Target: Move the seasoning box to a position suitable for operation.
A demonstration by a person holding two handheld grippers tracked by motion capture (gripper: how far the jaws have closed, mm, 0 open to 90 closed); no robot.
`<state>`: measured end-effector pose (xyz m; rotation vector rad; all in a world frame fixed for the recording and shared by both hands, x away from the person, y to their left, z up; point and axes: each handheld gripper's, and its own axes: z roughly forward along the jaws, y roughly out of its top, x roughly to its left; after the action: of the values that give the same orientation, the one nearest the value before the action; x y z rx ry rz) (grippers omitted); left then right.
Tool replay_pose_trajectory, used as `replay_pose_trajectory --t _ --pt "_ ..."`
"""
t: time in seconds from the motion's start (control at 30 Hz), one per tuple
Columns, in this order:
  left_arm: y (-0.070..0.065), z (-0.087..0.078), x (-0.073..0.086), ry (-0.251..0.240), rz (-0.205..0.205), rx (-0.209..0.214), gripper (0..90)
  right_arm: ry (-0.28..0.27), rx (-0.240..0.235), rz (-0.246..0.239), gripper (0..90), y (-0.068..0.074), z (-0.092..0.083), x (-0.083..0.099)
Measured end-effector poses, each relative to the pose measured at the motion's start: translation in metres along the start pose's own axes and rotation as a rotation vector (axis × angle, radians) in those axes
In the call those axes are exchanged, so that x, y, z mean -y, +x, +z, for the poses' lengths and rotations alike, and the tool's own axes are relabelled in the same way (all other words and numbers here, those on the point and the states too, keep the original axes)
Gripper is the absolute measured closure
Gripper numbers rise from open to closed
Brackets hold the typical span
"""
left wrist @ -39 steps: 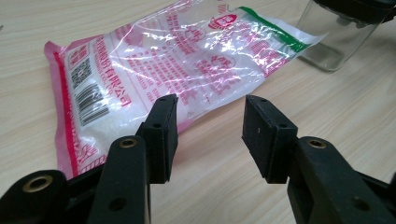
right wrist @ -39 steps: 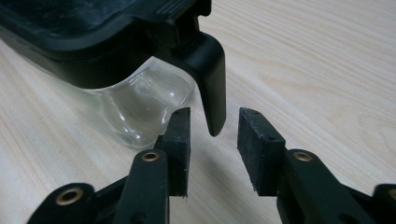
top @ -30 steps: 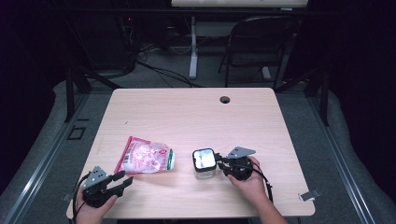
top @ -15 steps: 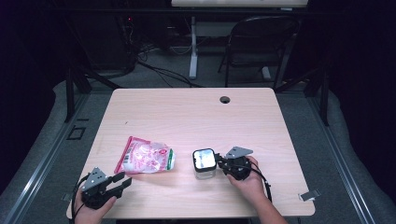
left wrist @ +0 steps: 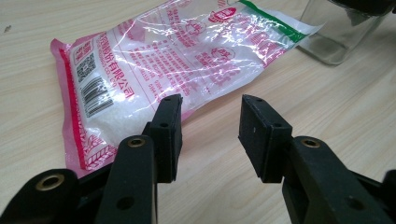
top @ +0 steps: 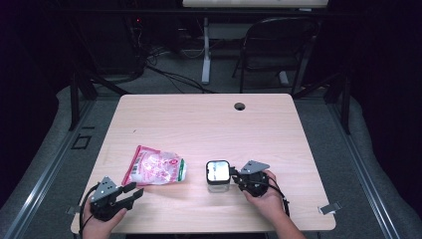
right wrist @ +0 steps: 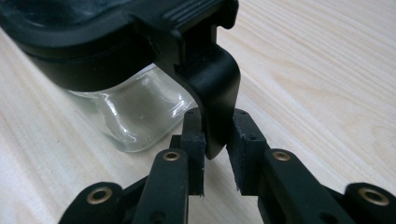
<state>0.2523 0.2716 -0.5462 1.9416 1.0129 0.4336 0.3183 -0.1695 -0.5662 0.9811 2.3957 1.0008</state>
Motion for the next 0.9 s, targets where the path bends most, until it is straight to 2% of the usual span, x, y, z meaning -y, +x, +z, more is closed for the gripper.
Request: replay_pose_trajectory --t 0.3,0.4,0.5,0.6,0.7,0.77,0.9 --pt "-0.003 0.009 -0.007 0.006 0.027 0.022 59.9 0.004 -0.005 -0.023 77.0 0.008 -0.006 0.004" --pt "-0.005 0.013 -0.01 -0.011 0.03 0.04 60.8 0.001 -0.009 -0.032 76.8 0.012 -0.009 0.006" --pt "-0.006 0.016 -0.012 -0.012 0.04 0.053 61.0 0.006 -0.009 -0.043 76.6 0.015 -0.011 0.007" --pt "-0.009 0.022 -0.017 -0.008 0.059 0.07 61.1 -0.011 -0.013 -0.047 76.2 0.02 -0.015 0.008" --pt "-0.012 0.026 -0.019 -0.004 0.069 0.08 61.1 -0.009 -0.028 -0.051 76.2 0.024 -0.017 0.011" --pt "-0.015 0.029 -0.021 0.006 0.091 0.086 61.0 -0.005 -0.034 -0.057 76.1 0.025 -0.017 0.012" --pt "-0.017 0.032 -0.022 0.009 0.099 0.092 61.0 -0.007 -0.049 -0.065 76.1 0.027 -0.018 0.013"
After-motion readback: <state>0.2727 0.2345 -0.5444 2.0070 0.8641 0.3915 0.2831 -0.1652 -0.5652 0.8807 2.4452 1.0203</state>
